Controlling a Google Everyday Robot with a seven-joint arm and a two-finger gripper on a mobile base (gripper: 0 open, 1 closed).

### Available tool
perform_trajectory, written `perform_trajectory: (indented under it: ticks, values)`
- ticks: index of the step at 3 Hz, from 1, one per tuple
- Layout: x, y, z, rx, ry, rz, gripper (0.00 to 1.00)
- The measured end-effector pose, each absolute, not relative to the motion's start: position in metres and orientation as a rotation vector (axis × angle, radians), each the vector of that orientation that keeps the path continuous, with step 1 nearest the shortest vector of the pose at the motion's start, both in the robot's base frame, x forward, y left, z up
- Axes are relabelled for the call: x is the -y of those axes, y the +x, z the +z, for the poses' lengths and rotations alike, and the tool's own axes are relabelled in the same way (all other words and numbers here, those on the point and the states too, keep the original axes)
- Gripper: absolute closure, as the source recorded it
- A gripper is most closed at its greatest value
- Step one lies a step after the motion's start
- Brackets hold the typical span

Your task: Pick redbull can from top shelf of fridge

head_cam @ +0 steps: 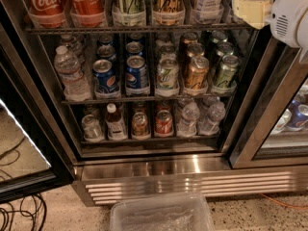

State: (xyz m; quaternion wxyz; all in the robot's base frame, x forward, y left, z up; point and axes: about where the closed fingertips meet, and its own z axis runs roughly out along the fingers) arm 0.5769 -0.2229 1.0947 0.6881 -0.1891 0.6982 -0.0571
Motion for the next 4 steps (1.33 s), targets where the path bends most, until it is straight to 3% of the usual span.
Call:
perform_trajectory:
  ticks: [2,4]
  values:
    - [0.251,0.572,1.084,-1.560,-0.346,-0.183,0.33]
    - [0.240,0.582,1.093,-1.534,-0.354,-0.173,0.34]
